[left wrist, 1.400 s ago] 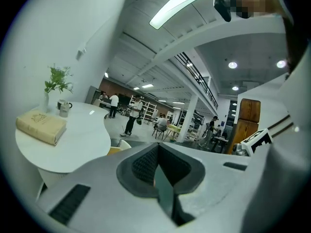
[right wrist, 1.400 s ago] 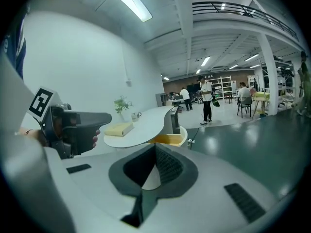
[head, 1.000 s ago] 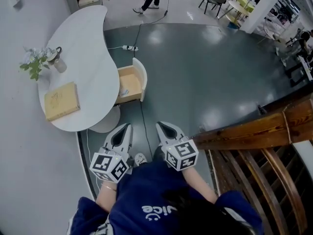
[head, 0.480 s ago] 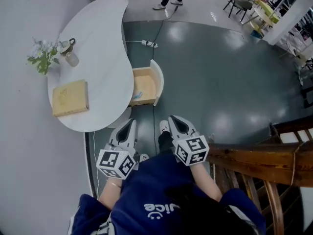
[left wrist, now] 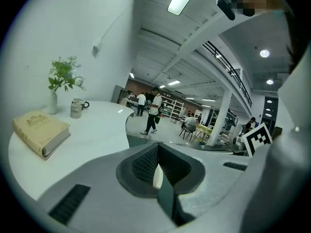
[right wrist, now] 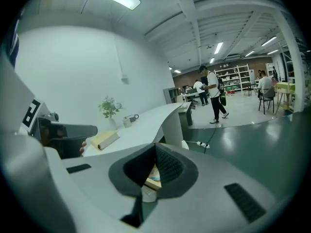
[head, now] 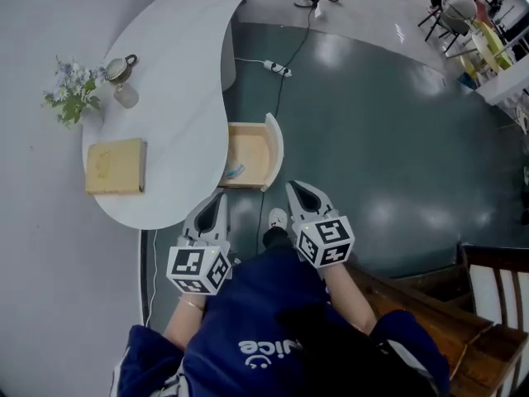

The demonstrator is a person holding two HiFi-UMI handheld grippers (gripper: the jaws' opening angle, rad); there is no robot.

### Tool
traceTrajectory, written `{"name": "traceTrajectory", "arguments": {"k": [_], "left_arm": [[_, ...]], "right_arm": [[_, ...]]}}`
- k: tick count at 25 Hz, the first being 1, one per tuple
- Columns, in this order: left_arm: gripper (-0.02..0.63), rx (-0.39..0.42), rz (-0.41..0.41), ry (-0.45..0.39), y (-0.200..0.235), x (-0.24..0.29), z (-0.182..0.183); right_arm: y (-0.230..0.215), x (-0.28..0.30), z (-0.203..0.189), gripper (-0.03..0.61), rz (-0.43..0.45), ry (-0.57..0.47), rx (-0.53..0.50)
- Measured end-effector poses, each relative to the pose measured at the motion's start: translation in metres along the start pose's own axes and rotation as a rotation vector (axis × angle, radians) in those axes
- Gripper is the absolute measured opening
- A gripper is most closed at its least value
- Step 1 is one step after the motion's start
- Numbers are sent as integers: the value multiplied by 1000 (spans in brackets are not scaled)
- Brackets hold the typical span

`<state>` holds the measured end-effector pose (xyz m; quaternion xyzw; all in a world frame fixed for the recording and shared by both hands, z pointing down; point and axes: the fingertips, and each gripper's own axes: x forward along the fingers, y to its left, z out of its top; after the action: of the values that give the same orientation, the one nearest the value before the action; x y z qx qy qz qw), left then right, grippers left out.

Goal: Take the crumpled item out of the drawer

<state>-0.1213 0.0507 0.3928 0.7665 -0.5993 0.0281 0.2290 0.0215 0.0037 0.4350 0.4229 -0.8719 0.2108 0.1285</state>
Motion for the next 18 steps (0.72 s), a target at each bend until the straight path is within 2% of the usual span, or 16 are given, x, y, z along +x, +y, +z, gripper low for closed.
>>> {"name": "traceTrajectory", "arguments": {"k": [3,10,15,18], "left_arm": [[3,-13,61,-2,-2,22,5],[3,28,157,17,-10,71,3],[4,11,205,50,-14,97,-7],[5,-1,221,81,-10,105,-14]], "right_arm": [[-20,12,7,8,35,20,-8],[-66,40,31,7,100,28,-24],[-78,56,41,8,166,47,-69],[-78,60,36,8,181,68,-60]]}}
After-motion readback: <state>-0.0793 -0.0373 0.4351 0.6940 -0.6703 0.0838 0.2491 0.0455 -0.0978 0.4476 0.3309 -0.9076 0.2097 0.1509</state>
